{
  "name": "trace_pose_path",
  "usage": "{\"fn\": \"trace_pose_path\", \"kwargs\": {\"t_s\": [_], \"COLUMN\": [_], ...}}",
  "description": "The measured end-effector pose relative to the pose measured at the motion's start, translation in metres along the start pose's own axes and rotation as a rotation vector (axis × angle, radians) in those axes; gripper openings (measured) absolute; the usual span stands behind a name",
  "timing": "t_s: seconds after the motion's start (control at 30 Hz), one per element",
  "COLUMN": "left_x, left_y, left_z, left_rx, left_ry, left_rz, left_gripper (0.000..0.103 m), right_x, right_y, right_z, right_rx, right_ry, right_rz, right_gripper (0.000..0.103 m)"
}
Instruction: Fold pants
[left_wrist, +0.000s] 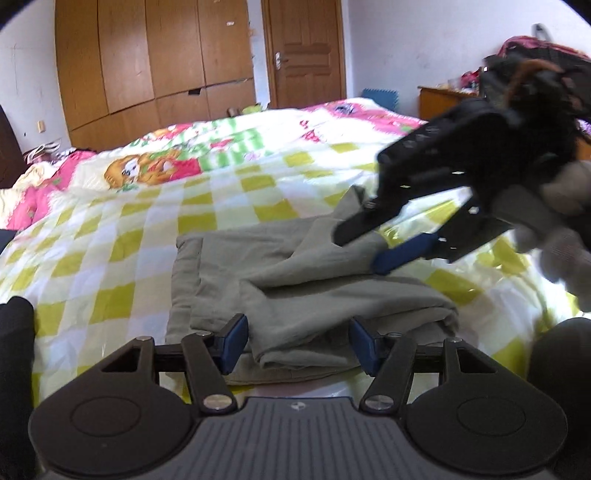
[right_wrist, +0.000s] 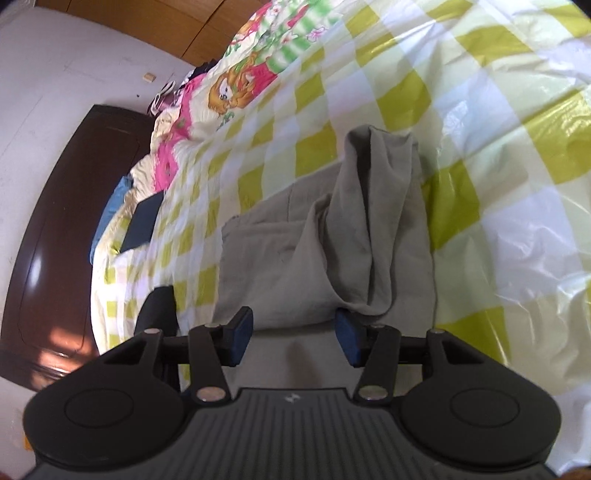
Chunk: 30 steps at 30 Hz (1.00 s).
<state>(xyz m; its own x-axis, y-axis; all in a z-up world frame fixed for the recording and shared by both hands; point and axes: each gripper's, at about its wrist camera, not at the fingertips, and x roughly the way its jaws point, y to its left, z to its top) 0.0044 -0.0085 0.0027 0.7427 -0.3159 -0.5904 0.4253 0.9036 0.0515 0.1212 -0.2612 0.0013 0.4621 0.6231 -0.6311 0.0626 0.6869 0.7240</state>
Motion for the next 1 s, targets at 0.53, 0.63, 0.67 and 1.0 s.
{"fn": "trace_pose_path", "kwargs": {"t_s": [0.53,0.63,0.67,1.0], "left_x": [0.026,0.029,0.03,0.019], "left_y": [0.016,0.024,0.028,0.024], "left_z": [0.013,0.008,0.008,0.005], "left_rx": [-0.115,-0.14,-0.158,-0.123], "left_ry": [0.129,0.164,0.169,0.101], "left_rz": [0.012,0.024,0.009,-0.025], "left_gripper": [0.052,0.028,0.028,0.025], "right_x": [0.018,0.011,0.01,-0.024], "right_y": [0.01,0.017,0.019,0.027], "right_z": [0.022,0.027,0.029,0.0], "right_rx": [-0.002,-0.039,-0.047,-0.021], "right_ry": [-0.078,-0.092,-0.091,-0.086], "right_rz": [-0.076,-0.057,-0.058,-0.104], "right_gripper": [0.005,0.004,0.004,0.061]}}
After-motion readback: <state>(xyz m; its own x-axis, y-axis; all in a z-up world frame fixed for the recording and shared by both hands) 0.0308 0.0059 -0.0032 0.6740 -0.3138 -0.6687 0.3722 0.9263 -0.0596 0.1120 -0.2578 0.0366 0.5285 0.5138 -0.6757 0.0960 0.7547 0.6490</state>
